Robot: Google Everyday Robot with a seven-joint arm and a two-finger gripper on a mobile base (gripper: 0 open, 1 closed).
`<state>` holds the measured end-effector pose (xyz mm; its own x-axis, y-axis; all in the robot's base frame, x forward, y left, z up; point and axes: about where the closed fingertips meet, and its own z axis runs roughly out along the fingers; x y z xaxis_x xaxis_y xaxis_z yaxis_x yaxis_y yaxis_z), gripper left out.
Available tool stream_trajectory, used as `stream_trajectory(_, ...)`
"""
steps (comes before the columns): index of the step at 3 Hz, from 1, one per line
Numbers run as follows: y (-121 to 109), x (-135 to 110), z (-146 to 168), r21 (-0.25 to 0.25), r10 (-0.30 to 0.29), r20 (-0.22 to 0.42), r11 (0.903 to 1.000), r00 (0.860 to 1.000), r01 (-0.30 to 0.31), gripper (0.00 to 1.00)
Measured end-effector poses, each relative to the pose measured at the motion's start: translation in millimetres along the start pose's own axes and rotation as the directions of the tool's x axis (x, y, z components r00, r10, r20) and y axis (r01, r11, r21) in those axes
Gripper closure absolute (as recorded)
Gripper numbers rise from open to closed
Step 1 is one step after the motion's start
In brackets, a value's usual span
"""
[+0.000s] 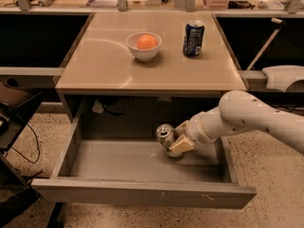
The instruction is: Place 7up can into top drawer
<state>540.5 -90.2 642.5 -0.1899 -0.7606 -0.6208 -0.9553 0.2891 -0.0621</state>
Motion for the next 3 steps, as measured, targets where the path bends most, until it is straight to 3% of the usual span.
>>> stream_trajectory(1,0.0,0.0,0.0,0.0,0.0,0.0,1.0,1.0,0.0,0.12)
stream_trajectory(2,0.0,0.0,0.1,0.0,0.0,0.0,1.0,1.0,0.0,0.0)
stream_trajectory(3,0.1,0.0,0.1,0.0,0.0,0.0,1.0,1.0,0.0,0.0)
